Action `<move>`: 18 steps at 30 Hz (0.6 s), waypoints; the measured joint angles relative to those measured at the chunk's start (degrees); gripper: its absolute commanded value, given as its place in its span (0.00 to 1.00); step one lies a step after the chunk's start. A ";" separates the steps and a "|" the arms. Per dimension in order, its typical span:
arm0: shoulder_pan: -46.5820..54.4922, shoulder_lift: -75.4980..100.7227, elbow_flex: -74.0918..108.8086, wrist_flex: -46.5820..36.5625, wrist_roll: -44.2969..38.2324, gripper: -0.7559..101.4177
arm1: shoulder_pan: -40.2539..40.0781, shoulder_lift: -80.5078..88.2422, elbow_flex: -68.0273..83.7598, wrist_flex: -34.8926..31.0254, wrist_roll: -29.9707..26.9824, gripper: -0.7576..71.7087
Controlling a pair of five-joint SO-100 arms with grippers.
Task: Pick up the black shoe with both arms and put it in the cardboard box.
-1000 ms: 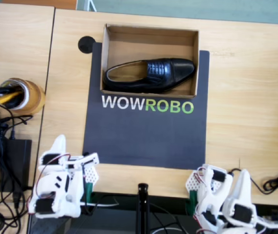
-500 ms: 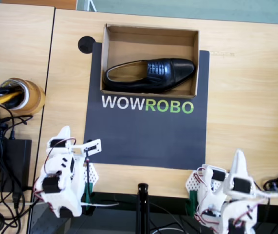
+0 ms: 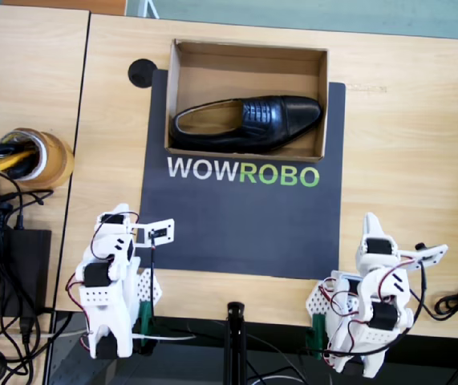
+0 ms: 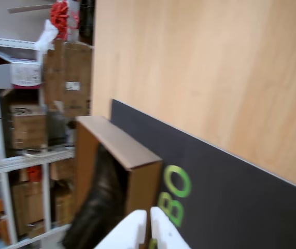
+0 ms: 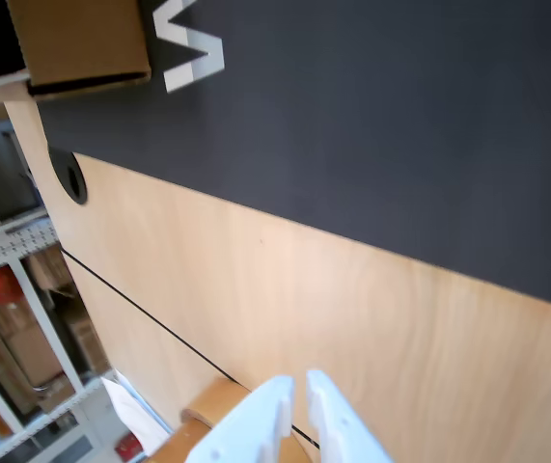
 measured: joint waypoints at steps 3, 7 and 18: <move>-0.35 0.00 1.23 -0.09 -0.26 0.01 | -0.18 0.00 6.24 -2.72 2.11 0.01; 0.97 0.00 2.55 -0.35 -0.26 0.01 | -1.05 0.00 13.01 -5.80 5.10 0.01; 0.88 0.00 6.59 -1.14 -1.76 0.01 | -2.11 0.00 24.35 -10.37 6.86 0.01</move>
